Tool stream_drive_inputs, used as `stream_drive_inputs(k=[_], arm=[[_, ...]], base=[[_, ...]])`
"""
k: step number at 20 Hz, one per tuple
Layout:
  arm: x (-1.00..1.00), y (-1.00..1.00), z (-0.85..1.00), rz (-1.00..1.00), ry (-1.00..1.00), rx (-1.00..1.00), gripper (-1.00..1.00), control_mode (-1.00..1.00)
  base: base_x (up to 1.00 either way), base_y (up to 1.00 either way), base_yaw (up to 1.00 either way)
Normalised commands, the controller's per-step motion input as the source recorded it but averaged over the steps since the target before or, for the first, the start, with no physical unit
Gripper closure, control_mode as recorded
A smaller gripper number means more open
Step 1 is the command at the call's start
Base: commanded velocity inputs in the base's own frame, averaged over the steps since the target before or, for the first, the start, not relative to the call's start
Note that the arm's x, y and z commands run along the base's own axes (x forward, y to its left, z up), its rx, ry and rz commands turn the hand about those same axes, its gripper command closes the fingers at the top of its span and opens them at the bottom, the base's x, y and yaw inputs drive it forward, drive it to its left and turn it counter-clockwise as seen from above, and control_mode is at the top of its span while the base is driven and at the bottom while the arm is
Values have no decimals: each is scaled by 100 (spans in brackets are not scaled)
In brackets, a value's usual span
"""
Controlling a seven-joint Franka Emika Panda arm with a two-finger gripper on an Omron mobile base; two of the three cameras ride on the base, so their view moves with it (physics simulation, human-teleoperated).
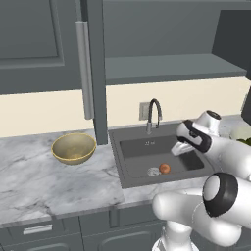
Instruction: Pick the limes from the cabinet and place them in one bowl. Pick the onion from the sink and place it in the other bowl.
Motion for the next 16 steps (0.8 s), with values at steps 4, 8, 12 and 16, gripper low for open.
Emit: stream_drive_inputs(k=[4,8,12,16], arm=[[20,5,-25,6,0,0,-100,-100],[21,4,-26,4,0,0,-100,-100],[25,0,-23,0,0,0,-100,-100],[21,0,-23,0,0,0,-100,-100]], base=[[0,0,0],[0,0,0],[0,0,0],[0,0,0]])
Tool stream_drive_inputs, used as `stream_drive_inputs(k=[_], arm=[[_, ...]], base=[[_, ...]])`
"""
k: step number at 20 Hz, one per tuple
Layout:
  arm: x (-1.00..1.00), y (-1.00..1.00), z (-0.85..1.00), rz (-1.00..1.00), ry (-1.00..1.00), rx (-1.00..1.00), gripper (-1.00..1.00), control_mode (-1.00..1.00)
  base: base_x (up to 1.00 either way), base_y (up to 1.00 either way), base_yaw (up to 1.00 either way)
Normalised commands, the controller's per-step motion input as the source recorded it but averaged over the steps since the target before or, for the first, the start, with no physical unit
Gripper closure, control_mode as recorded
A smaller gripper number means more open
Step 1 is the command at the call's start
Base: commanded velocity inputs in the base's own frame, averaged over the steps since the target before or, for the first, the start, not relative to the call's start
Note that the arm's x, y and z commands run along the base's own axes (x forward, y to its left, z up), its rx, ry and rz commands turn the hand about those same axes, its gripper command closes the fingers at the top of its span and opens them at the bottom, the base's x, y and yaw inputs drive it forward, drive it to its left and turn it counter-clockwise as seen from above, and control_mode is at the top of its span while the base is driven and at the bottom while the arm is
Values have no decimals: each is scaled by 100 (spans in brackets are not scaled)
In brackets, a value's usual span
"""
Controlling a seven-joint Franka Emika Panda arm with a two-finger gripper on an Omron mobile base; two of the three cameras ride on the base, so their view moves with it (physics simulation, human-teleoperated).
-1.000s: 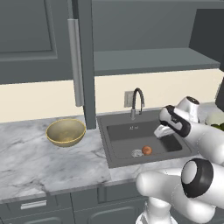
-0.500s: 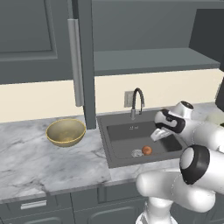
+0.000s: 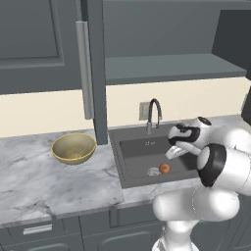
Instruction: Pick the limes from the cabinet and place them in one bowl. Pick the onion from the sink and place it in the other bowl.
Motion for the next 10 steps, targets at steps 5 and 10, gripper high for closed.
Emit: stream_drive_inputs(k=[5,10], arm=[[19,0,-22,0,0,0,-100,-100],[19,0,-22,0,6,-2,-100,-100]], base=[[0,0,0],[0,0,0]])
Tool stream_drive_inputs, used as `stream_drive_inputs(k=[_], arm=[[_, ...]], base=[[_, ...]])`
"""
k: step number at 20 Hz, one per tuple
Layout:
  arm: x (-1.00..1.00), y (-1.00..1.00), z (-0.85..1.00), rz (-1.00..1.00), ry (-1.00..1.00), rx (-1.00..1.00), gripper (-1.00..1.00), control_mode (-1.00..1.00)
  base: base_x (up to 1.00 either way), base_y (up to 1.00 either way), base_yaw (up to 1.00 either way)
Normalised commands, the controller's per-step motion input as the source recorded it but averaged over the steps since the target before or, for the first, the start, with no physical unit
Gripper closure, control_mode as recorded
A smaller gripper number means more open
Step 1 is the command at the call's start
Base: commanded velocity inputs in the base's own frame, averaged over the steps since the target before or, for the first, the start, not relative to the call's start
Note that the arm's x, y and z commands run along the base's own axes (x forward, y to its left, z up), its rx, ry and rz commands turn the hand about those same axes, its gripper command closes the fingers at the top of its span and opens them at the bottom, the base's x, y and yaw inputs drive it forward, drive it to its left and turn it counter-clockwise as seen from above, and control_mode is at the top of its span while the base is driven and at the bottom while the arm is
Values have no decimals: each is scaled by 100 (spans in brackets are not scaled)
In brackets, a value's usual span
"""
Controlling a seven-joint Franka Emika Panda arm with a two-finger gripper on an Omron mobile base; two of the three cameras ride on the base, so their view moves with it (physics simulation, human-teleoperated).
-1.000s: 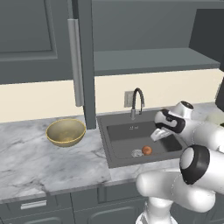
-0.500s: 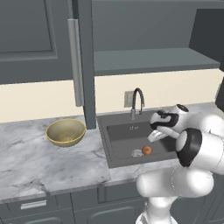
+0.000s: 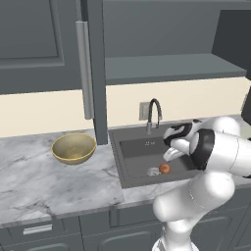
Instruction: Pick the limes from the cabinet and place them in one bowl. Pick the onion from the sink and place it in the other bowl.
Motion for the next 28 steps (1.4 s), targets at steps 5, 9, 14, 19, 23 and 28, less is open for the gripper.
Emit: stream_drive_inputs(k=[5,9,14,19,23,28], arm=[[17,0,-21,-3,9,-7,-100,-100],[17,0,-20,-3,6,-7,-100,-100],[13,-1,-20,-2,7,-6,-100,-100],[11,-3,-19,-1,7,-5,-100,-100],[12,-2,-22,0,2,0,-100,-100],[14,-2,-24,0,0,0,-100,-100]], base=[[0,0,0],[0,0,0],[0,0,0],[0,0,0],[0,0,0],[0,0,0]])
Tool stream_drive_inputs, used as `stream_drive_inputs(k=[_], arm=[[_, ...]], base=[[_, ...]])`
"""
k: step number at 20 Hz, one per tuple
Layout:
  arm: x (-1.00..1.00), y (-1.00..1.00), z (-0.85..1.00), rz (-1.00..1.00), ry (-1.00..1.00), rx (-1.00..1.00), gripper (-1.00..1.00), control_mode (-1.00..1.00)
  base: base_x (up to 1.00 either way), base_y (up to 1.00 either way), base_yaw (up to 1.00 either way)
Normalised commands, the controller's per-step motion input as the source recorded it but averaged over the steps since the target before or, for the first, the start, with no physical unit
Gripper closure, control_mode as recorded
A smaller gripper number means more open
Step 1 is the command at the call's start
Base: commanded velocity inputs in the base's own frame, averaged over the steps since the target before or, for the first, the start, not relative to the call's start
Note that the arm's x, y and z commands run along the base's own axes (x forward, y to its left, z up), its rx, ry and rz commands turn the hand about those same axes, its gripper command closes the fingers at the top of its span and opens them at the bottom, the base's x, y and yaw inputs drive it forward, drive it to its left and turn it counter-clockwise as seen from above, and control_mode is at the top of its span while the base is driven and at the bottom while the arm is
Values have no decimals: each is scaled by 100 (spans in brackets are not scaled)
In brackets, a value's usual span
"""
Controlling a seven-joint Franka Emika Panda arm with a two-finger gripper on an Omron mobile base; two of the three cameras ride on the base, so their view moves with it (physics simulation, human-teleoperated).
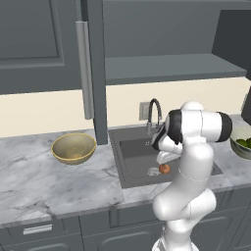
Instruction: Pick the limes from the cabinet and place them in one bowl. Pick the onion from the sink and place it in the other bowl.
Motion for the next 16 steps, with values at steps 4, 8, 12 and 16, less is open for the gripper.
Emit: stream_drive_inputs(k=[4,8,12,16], arm=[[17,0,-23,0,0,0,-100,-100],[17,0,-24,0,0,0,-100,-100],[16,0,-24,0,0,0,-100,-100],[19,0,-22,0,0,0,-100,-100]], base=[[0,0,0],[0,0,0],[0,0,0],[0,0,0]])
